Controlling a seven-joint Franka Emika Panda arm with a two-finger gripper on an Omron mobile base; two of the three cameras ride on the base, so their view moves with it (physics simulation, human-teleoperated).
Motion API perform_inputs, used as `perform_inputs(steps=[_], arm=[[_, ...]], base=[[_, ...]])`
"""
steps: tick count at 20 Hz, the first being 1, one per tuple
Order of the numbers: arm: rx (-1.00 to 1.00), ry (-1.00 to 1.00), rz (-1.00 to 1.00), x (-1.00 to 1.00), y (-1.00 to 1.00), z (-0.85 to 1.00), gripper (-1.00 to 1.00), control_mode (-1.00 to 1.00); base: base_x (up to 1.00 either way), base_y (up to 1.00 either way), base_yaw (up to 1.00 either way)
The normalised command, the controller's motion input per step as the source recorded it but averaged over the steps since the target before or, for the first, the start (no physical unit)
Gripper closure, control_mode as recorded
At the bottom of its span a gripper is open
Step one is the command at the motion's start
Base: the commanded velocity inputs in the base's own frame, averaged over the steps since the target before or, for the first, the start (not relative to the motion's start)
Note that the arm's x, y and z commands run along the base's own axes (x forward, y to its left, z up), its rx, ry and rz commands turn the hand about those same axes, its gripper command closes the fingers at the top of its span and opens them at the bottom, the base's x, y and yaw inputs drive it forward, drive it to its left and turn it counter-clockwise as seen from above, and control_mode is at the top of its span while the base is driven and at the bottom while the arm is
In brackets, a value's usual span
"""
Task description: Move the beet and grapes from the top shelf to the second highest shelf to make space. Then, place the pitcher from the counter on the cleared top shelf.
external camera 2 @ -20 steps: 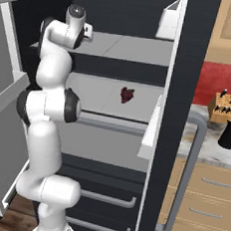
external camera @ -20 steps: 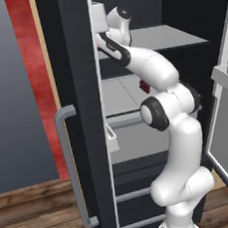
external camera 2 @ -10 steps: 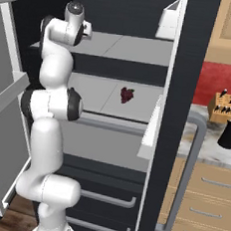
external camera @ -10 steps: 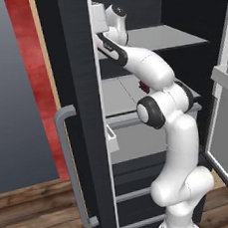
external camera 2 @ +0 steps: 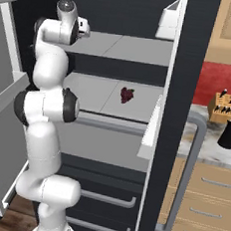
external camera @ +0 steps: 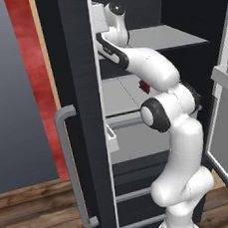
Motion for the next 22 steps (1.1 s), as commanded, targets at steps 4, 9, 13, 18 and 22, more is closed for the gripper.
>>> perform_inputs(steps=[4, 9, 13, 18, 22], arm=[[-0.05, -0.12, -0.07, -0.92, -0.16, -0.01, 1.0, -1.0], [0.0, -0.06, -0.01, -1.0, -0.54, 0.0, 1.0, -1.0], [0.0, 0.0, -0.01, -1.0, -0.59, 0.0, 1.0, -1.0], [0.0, -0.03, 0.0, -1.0, -0.66, 0.0, 1.0, -1.0], [0.0, 0.0, 0.0, -1.0, -0.58, 0.0, 1.0, -1.0]], base=[[0.0, 0.0, 0.0], [0.0, 0.0, 0.0], [0.0, 0.0, 0.0], [0.0, 0.0, 0.0], [0.0, 0.0, 0.0]])
